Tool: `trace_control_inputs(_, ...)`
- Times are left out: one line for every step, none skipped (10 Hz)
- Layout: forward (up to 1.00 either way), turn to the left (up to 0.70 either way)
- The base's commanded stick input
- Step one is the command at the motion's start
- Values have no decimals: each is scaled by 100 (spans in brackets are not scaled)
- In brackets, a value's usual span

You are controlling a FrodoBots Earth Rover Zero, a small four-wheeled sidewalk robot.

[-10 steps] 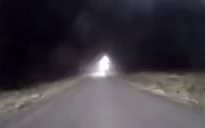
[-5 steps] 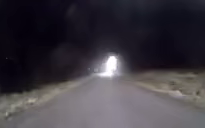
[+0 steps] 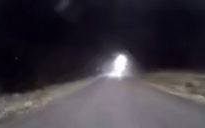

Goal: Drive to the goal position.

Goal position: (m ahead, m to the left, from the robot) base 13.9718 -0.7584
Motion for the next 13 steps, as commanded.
trace_control_inputs(95,-6)
trace_control_inputs(95,-8)
trace_control_inputs(95,-16)
trace_control_inputs(95,-22)
trace_control_inputs(95,-23)
trace_control_inputs(95,-21)
trace_control_inputs(95,-12)
trace_control_inputs(95,-4)
trace_control_inputs(95,-2)
trace_control_inputs(95,0)
trace_control_inputs(95,0)
trace_control_inputs(95,0)
trace_control_inputs(95,0)
